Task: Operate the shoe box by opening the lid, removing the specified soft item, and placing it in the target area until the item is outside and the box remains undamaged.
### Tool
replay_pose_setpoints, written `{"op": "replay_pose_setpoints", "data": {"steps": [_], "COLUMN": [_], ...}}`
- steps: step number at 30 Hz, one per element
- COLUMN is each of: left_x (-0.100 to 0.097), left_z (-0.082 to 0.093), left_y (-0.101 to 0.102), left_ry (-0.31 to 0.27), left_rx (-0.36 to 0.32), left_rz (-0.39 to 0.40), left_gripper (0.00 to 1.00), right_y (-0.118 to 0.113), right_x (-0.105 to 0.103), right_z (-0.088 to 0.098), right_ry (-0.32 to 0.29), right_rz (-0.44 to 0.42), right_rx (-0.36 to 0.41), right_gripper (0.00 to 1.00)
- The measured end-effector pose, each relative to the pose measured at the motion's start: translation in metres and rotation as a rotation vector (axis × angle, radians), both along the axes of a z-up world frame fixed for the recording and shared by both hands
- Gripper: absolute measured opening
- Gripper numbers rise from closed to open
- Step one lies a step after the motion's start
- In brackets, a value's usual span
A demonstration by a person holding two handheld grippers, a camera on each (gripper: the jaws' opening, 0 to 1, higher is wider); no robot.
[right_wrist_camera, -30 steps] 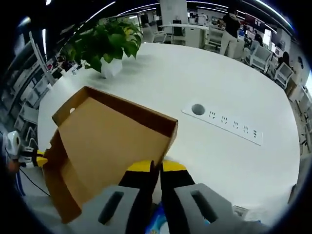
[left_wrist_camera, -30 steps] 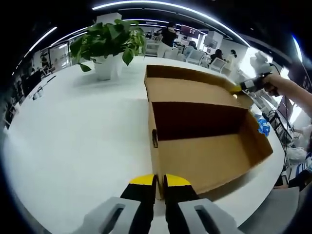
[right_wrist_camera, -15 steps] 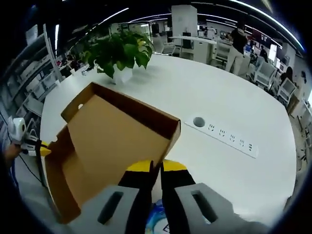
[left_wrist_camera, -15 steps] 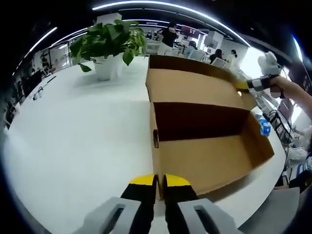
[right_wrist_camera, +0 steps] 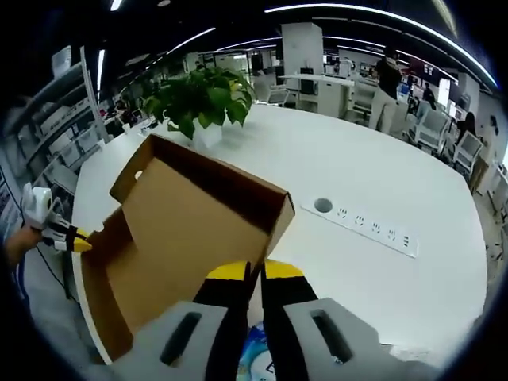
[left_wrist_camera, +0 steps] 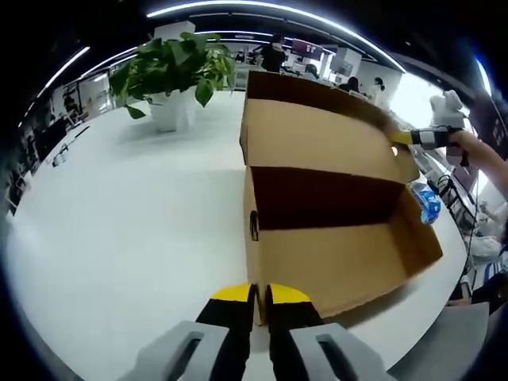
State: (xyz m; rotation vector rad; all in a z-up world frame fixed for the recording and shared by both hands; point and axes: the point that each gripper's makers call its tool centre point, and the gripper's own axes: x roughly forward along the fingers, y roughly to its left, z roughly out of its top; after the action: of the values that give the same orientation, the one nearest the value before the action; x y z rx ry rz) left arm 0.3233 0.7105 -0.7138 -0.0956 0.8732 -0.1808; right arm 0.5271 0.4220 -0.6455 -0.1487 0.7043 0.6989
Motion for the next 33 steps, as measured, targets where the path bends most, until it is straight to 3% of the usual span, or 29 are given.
{"op": "replay_pose_setpoints", "data": {"steps": [9,33], "left_x": [0.000,0.001], "left_z": [0.001,0.001], "left_y": [-0.001,-0.002], "left_ry": [-0.004,-0.020], "left_rx": [0.009,-0.019], "left_rz": [-0.002,0.019], "left_gripper": [0.05,0.05], "right_y": [-0.002,-0.003], "right_x": [-0.010,-0.048], "right_z": [0.009,0.037], "right_ry": [-0.067,-0.176], "right_rz": [-0.008,-0.006], "right_rx": [0.039,0.132], "right_gripper": [0.02,0.01]}}
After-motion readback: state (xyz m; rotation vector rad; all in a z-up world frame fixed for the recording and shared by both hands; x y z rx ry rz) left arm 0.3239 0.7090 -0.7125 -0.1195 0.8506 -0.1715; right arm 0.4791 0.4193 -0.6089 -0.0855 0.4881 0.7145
